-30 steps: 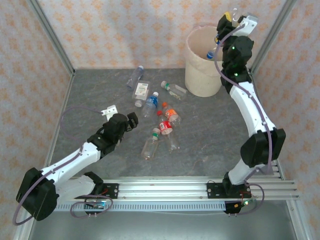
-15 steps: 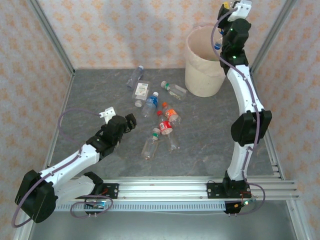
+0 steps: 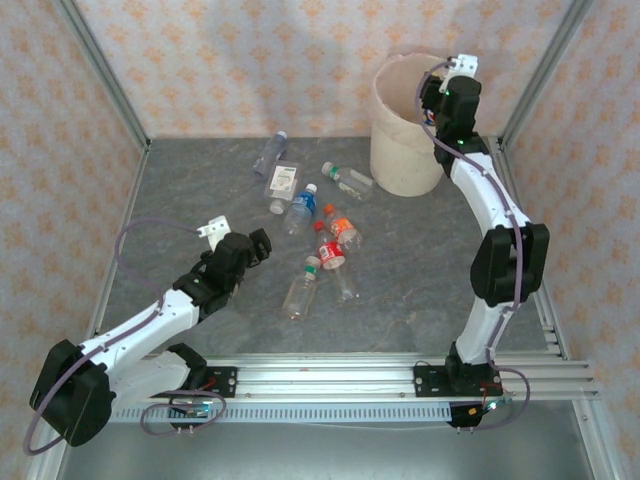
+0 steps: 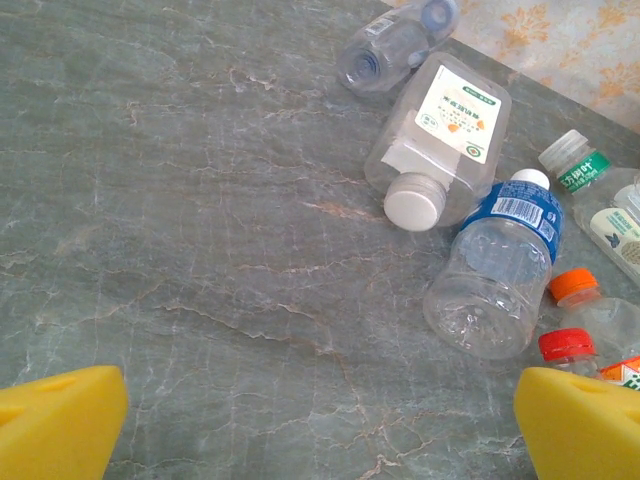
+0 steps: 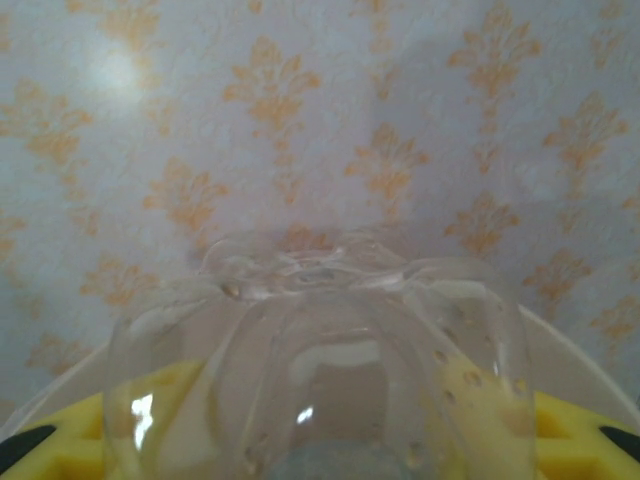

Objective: Put the plastic bottles in the bin

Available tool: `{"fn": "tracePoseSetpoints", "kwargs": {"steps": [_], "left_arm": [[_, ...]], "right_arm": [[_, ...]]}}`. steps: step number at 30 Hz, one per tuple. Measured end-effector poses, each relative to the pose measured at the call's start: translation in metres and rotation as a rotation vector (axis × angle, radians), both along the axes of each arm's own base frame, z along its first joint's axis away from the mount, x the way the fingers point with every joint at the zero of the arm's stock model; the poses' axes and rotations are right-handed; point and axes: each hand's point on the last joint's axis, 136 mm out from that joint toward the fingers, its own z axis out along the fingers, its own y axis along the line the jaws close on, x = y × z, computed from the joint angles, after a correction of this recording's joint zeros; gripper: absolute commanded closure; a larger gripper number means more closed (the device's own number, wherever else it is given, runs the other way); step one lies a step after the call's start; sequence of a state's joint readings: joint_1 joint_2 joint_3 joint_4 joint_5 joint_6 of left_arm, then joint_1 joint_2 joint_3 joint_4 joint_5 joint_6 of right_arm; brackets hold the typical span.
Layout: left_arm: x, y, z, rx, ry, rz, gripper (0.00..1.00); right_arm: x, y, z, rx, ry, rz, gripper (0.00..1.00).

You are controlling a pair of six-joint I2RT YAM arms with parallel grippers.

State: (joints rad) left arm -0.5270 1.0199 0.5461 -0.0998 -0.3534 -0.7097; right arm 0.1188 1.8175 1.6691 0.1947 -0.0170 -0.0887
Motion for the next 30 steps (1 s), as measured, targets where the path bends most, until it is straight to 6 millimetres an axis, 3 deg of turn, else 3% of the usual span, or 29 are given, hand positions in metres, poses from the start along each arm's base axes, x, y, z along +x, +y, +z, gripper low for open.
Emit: {"fn": "tracePoseSetpoints", "kwargs": {"steps": [5,8,13,19,23,26,30], "left_arm": [[0.000,0.000,0.000,0.000,-0.001,0.000,0.00],[0.000,0.000,0.001,-0.001,-0.002,0.000,0.00],[-0.003,0.002,-0.003,0.002,0.003,-0.001,0.00],[-0.003,0.004,-0.004,0.002,0.005,0.006,0.00],[-0.003,0.004,-0.008,0.013,0.029,0.005,0.00],[0.004,0.004,-0.009,0.025,0.073,0.012,0.00],[0.024,-0.008,0.000,0.003,0.107,-0.006,0.00]], "right_arm": [[-0.029,0.006,-0.010,0.019,0.044,0.052,0.44],[-0.035,0.006,-0.010,0.018,0.065,0.059,0.30],[-0.050,0.004,-0.019,0.023,0.099,0.056,0.14],[-0.071,0.002,-0.001,0.025,0.081,0.061,0.09],[-0.094,0.004,0.024,0.060,0.043,0.084,0.01],[-0.115,0.010,0.036,0.119,0.020,0.135,0.01],[-0.144,0.028,0.030,0.232,0.025,0.243,0.01]]}}
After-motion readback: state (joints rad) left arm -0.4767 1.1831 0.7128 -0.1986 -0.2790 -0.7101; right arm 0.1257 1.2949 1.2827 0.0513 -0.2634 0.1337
